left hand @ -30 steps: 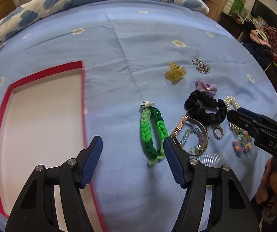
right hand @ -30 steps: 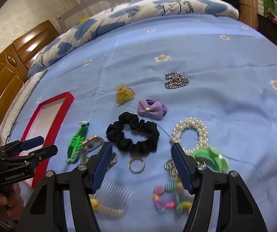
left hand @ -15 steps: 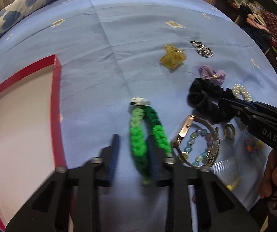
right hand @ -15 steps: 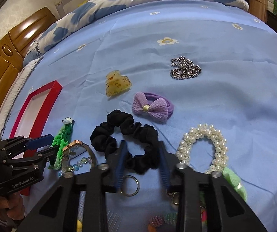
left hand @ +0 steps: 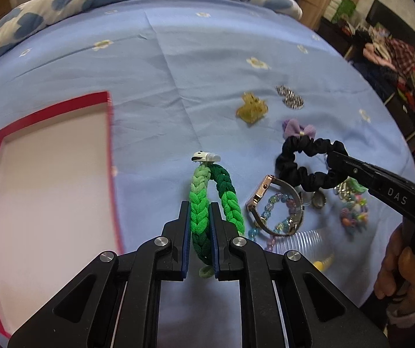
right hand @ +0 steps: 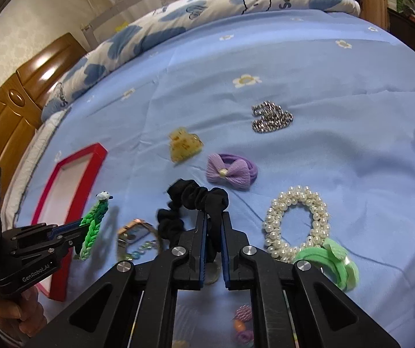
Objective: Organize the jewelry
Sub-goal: 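Carry bracelet and scrunchie into the red tray and open both tools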
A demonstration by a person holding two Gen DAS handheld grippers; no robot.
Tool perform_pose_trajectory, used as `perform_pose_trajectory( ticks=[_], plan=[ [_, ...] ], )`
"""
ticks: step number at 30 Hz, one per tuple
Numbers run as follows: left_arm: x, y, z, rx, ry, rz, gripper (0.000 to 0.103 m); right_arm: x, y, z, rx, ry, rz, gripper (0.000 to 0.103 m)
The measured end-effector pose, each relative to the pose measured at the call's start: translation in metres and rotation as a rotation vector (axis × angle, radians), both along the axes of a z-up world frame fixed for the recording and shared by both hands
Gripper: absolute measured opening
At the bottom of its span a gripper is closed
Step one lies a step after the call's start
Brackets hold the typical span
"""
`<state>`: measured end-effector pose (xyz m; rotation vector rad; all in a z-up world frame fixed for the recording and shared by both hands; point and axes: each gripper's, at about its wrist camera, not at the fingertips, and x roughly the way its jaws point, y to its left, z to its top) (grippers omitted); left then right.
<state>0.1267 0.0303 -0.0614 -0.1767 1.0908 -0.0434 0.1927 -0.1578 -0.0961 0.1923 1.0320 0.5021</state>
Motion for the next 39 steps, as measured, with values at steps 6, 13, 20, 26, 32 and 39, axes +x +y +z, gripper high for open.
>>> perform_pose_trajectory(
  ticks=[6,13,20,26,32,39],
  plan=[
    [-0.023,0.025,0.018,-0.008,-0.036,0.053,0.01,-0.011,0.01,0.026,0.055,-0.037,0.017,0.008],
    [-0.048,0.062,0.028,-0.011,-0.057,0.136,0.01,-0.028,0.045,0.053,0.137,-0.066,0.093,0.008],
    [-0.077,0.106,0.028,-0.011,-0.057,0.241,0.01,-0.049,0.103,0.065,0.208,-0.062,0.214,0.008],
    [-0.099,0.143,0.019,-0.013,-0.037,0.319,0.01,-0.067,0.162,0.057,0.24,-0.017,0.329,0.008],
    [-0.111,0.168,0.004,-0.016,-0.017,0.366,0.01,-0.078,0.204,0.04,0.236,0.035,0.386,0.008],
    [-0.108,0.181,-0.017,-0.014,0.02,0.387,0.01,-0.076,0.228,0.018,0.185,0.084,0.397,0.008]
  ],
)
